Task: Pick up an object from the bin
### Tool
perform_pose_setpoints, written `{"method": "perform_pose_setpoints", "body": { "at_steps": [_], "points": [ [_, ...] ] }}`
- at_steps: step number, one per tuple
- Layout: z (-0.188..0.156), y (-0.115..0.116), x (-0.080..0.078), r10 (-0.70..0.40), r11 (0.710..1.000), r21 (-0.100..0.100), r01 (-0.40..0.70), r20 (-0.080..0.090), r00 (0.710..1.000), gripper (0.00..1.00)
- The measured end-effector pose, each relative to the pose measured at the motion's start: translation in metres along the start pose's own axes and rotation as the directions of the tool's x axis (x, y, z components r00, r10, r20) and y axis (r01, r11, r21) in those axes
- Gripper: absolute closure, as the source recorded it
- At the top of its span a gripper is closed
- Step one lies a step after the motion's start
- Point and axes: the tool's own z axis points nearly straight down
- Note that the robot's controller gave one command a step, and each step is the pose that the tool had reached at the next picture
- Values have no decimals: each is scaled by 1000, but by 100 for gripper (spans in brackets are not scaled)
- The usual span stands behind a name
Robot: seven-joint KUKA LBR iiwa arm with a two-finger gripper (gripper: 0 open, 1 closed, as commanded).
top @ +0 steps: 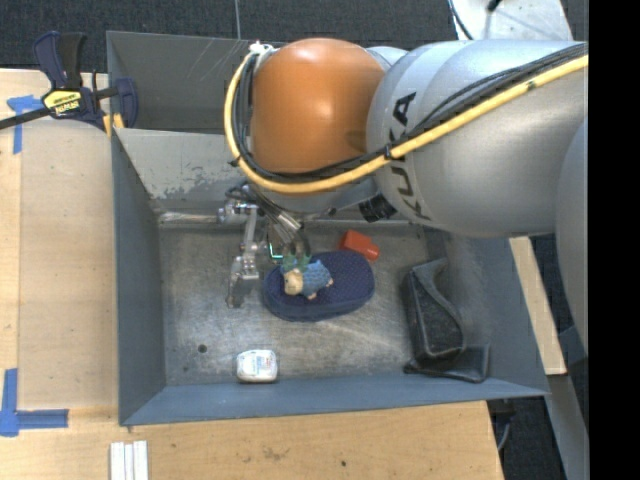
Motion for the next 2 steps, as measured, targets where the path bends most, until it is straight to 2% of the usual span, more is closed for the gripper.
{"method": "perform_pose_setpoints", "body": {
  "at_steps": [1, 2],
  "points": [
    [63, -93, -13, -77, 997, 5, 77, 2, 997, 0],
    [159, -129, -21, -257, 966, 0, 257, 14, 966, 0]
  ]
}}
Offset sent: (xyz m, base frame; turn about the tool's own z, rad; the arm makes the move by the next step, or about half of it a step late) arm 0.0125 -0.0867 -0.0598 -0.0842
